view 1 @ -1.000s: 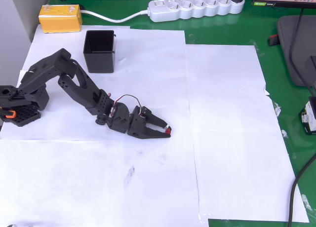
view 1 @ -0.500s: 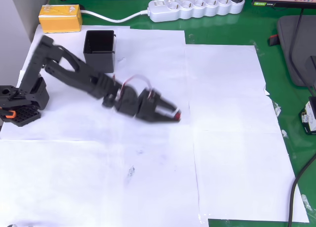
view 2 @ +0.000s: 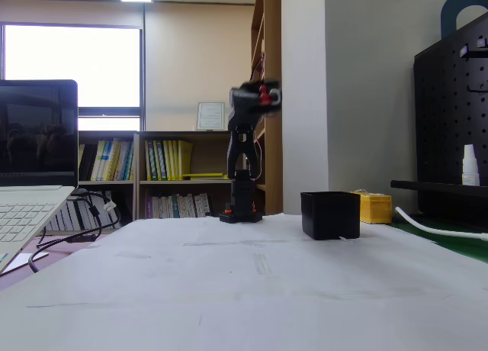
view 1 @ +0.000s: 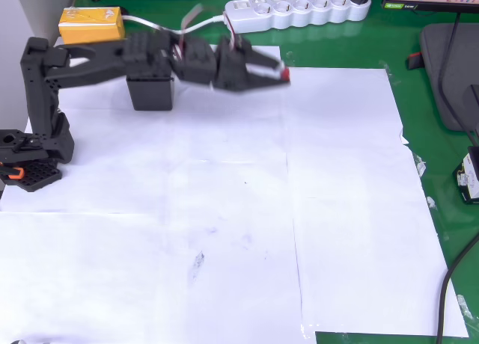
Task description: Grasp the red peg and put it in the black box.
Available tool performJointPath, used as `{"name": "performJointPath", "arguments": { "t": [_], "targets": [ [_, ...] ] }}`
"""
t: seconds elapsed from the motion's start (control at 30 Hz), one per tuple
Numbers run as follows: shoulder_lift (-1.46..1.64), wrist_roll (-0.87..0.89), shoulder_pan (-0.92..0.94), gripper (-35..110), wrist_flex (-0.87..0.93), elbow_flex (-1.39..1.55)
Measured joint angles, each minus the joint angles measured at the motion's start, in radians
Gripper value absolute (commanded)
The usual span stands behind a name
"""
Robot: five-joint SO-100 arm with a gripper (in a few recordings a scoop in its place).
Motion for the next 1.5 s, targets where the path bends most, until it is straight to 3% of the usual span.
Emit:
{"name": "performJointPath", "arguments": {
  "t": [0.33,0.5,1.07,1.5],
  "targets": [
    [-0.109,0.143,-0.239,0,0.767,0.287],
    [-0.129,0.265,-0.374,0,0.999,0.321],
    [-0.064,0.615,-0.698,0,1.031,0.156],
    [0.023,0.658,-0.689,0,0.959,-0.184]
  ]
}}
